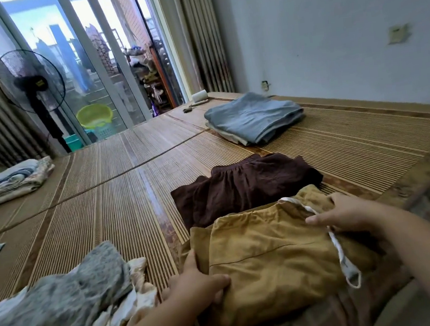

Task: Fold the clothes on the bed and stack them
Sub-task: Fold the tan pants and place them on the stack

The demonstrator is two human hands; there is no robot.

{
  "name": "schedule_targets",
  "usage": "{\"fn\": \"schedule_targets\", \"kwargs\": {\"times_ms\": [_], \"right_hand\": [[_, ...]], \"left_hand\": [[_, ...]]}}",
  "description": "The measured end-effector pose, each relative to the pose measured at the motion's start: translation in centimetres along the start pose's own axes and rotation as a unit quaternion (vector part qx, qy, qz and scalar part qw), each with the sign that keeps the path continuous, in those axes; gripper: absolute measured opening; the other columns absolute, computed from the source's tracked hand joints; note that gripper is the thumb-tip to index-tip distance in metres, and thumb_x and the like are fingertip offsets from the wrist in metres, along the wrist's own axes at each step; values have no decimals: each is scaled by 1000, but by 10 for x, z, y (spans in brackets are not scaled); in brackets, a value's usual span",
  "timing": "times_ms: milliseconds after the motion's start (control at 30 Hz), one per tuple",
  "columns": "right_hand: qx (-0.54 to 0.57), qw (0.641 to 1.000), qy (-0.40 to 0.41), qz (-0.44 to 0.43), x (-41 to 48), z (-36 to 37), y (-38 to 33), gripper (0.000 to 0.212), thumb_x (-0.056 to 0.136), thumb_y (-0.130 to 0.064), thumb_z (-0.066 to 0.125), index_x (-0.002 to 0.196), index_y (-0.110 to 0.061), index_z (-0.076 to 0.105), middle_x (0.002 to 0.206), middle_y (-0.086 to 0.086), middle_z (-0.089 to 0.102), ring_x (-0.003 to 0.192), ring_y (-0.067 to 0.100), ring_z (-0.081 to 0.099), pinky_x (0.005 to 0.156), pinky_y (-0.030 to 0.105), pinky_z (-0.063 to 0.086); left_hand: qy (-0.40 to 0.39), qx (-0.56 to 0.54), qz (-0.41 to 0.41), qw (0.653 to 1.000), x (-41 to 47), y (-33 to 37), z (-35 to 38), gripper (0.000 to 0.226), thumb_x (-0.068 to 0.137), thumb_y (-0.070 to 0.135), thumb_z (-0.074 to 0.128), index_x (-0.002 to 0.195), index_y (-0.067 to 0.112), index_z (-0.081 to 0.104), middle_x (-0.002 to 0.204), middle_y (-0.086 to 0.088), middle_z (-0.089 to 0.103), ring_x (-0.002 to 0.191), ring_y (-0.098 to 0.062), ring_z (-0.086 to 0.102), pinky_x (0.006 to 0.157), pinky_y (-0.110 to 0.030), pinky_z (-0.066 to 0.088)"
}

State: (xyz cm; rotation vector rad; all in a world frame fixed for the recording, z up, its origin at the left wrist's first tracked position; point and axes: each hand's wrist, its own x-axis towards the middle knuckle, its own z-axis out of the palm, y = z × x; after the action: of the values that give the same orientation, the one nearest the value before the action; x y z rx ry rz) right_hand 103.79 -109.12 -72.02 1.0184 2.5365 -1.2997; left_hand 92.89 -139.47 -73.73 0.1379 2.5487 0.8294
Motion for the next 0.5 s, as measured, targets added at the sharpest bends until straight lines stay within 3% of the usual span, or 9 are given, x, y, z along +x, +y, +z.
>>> {"fn": "schedule_targets", "kwargs": {"times_ms": [67, 100, 200, 267, 333, 400, 500], "right_hand": [[-25, 998, -39, -40, 0, -1, 1, 121, 70, -50, 79, 153, -29, -6, 154, 7, 29, 134, 26, 38, 100, 33, 35], [-47, 994, -64, -71, -2, -2, 0, 121, 71, -46, 80, 150, -38, -12, 157, 2, 24, 137, 24, 35, 102, 32, 33], [-86, 982, -113, -123, -6, -2, 4, 97, 71, -26, 81, 147, -45, 24, 153, -9, 31, 133, 14, 38, 98, 22, 36], [-91, 981, -114, -128, -8, 1, 6, 83, 72, -14, 80, 140, -41, 41, 150, -9, 37, 132, 12, 40, 95, 20, 40], [-90, 980, -103, -141, -10, 2, 4, 81, 73, -8, 77, 139, -40, 43, 148, -9, 39, 128, 9, 41, 84, 12, 42], [-88, 979, -87, -160, -13, -3, -3, 83, 73, -7, 76, 140, -42, 42, 148, -11, 38, 124, 5, 41, 73, 4, 37], [-80, 975, -47, -203, -21, -24, -24, 84, 71, -10, 76, 133, -55, 42, 148, -15, 36, 119, 2, 39, 77, 7, 36]], "left_hand": [[-14, -83, 12, 996, 3, 2, 4, 101, 74, 38, 76, 151, 37, 10, 150, -8, 34, 130, -29, 42, 108, -43, 37], [-26, -123, 23, 992, 3, 3, 5, 100, 75, 31, 77, 152, 36, 12, 150, -6, 34, 129, -27, 43, 106, -39, 39], [-57, -167, 57, 983, 1, 1, 8, 101, 73, 16, 79, 150, 38, 18, 149, -1, 35, 122, -20, 47, 92, -30, 46], [-103, -170, 79, 977, 0, 1, 6, 101, 67, 13, 79, 146, 44, 26, 149, -2, 35, 119, -18, 48, 95, -30, 47], [-140, -174, 117, 968, -5, 2, 3, 96, 59, 16, 77, 139, 49, 36, 143, 0, 41, 112, -12, 54, 92, -25, 48], [-130, -174, 188, 958, -11, 3, 0, 89, 55, 19, 75, 130, 52, 42, 135, 9, 45, 103, 1, 57, 78, -11, 47], [-80, -237, 288, 924, -20, 11, -6, 82, 54, 9, 74, 125, 43, 51, 129, 15, 54, 108, 0, 61, 79, -10, 49]]}}
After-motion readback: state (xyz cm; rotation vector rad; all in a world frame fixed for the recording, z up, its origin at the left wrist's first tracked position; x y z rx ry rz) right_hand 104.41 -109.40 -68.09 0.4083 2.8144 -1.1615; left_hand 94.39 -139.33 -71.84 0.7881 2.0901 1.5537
